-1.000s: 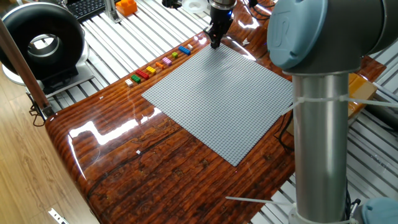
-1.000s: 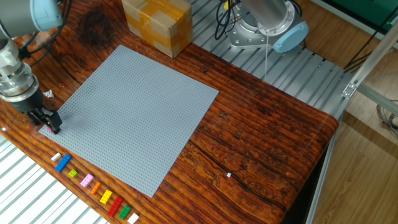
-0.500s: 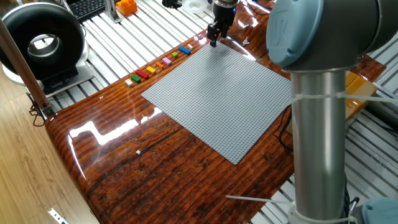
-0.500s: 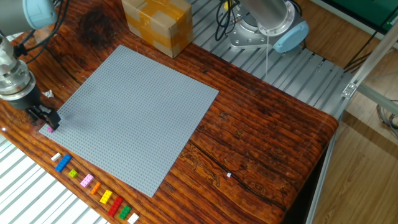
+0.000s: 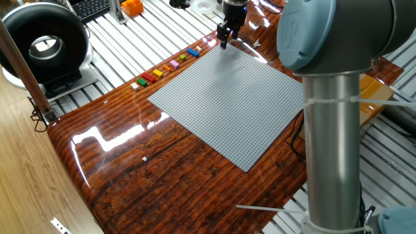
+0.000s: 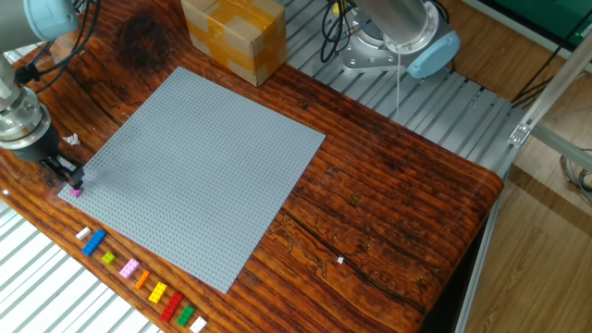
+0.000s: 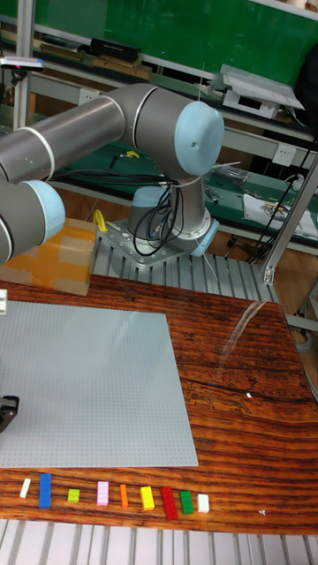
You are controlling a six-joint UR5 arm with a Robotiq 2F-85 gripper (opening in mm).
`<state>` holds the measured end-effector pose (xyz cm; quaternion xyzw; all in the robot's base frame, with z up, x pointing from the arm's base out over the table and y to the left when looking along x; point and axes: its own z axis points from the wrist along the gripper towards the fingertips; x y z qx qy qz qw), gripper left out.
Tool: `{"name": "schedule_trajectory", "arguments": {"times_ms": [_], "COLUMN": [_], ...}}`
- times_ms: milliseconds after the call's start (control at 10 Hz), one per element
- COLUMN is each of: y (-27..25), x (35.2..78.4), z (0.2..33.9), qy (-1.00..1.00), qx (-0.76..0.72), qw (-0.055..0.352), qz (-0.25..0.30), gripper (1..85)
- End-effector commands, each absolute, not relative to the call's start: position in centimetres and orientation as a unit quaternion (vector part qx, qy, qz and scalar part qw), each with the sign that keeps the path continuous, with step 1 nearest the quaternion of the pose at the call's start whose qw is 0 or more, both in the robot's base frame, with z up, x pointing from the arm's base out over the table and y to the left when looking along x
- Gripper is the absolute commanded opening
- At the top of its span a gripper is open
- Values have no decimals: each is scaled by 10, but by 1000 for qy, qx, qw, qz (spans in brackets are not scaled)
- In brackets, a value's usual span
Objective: Build with small Lego blocks
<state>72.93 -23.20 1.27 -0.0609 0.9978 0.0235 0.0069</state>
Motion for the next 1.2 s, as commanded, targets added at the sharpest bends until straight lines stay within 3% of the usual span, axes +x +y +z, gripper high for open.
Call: {"name": "schedule_trajectory", "arguments": {"times_ms": [0, 1100], "y": [-229, -225], "x": [733, 733], "z": [11, 19], "qy": [999, 1000], "qx": [-38, -18], "qw": [10, 1], "qz": [23, 11], "gripper": [253, 183]}}
